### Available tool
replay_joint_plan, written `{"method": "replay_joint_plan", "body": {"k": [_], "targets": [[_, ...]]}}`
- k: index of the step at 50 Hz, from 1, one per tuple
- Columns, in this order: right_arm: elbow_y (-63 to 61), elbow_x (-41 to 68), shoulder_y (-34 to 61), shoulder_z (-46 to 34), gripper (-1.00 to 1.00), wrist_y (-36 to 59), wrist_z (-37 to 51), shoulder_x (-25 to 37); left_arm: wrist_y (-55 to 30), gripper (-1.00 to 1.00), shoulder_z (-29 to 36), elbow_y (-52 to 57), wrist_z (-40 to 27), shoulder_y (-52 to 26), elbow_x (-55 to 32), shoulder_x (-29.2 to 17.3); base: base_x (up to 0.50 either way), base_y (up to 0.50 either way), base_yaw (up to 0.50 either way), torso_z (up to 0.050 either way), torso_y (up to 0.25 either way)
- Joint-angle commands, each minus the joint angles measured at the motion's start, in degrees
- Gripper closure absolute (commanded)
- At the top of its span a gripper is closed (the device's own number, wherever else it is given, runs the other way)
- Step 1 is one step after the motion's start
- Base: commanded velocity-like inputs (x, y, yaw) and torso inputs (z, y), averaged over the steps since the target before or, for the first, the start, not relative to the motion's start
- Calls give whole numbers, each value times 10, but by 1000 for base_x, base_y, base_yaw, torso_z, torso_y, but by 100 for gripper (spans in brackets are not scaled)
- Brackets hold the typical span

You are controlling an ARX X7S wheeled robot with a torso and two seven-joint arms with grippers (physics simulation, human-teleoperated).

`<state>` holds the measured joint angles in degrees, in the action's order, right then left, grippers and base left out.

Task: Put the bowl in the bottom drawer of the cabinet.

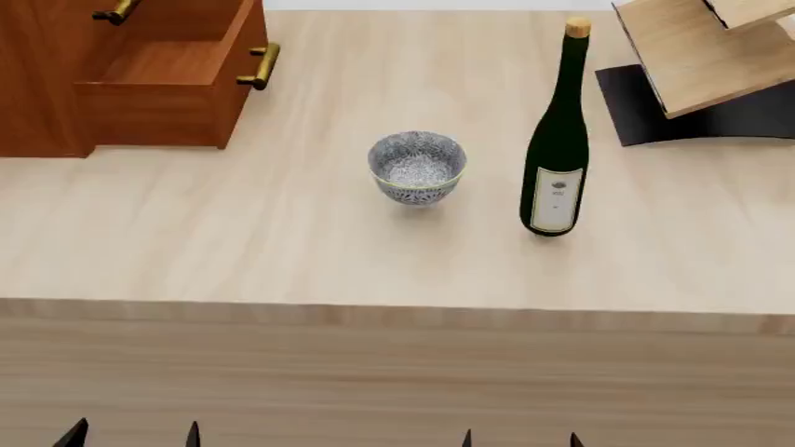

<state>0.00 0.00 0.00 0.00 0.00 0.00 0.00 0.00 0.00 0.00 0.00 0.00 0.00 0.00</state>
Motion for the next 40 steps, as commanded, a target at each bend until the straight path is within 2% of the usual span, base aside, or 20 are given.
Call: {"method": "replay_joint_plan", "body": {"k": [1,22,40], "targets": [[0,0,0,-7,-100,0,7,5,0,-100,6,0,-6,0,0,-6,0,0,0,0,0],[1,1,1,-46,-100,5,73,36,-1,-100,41,-1,-47,-2,-26,-35,0,0,0,0,0],[-17,7,-8,-63,-100,5,92,49,3,-100,57,6,-64,3,-34,-49,0,492,0,0,0]]}}
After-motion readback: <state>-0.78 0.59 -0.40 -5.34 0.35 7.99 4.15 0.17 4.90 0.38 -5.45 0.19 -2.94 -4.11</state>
